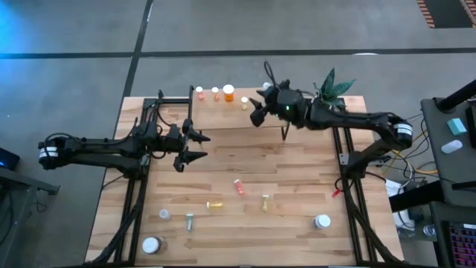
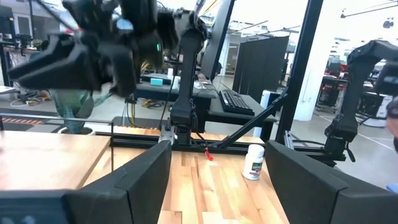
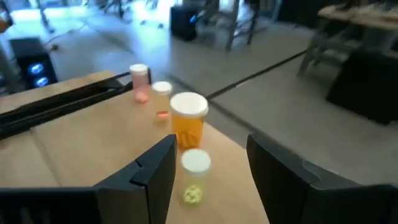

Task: Pick and place medicine bottles onto shelf by color
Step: Put the right yellow pill bottle on the shelf

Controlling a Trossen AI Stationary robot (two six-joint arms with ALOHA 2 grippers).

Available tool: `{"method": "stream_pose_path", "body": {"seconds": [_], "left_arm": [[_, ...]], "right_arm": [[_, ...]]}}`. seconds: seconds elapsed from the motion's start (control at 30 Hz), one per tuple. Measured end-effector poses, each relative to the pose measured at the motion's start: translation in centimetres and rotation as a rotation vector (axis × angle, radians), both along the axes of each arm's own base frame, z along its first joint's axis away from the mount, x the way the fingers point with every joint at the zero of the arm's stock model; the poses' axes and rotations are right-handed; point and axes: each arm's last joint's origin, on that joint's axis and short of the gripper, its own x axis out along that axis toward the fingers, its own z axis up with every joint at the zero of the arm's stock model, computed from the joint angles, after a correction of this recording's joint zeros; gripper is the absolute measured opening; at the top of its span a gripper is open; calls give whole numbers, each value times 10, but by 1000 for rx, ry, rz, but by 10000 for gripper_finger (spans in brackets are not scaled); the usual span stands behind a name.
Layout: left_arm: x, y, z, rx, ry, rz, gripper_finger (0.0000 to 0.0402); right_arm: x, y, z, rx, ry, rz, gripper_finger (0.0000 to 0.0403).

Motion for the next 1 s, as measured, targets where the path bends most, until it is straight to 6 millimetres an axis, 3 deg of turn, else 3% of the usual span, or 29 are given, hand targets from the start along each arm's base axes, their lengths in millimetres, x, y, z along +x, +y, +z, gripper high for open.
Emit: {"method": "stream_pose_path", "body": {"seconds": [0.23, 0.37, 0.53, 0.8, 1.0], "left_arm": [[0, 0, 0, -6, 1, 3, 244], [0, 0, 0, -7, 2, 2, 244], [0, 0, 0, -7, 2, 3, 244], [0, 0, 0, -7, 2, 2, 244], [0, 0, 0, -6, 2, 2, 244]], "right_arm": [[18, -21, 43, 146, 195, 106, 187], [26, -40, 54, 171, 346, 95, 187], [29, -70, 63, 277, 400, 141, 187], [50, -87, 53, 295, 519, 406, 187], [62, -90, 44, 300, 579, 439, 187]]}}
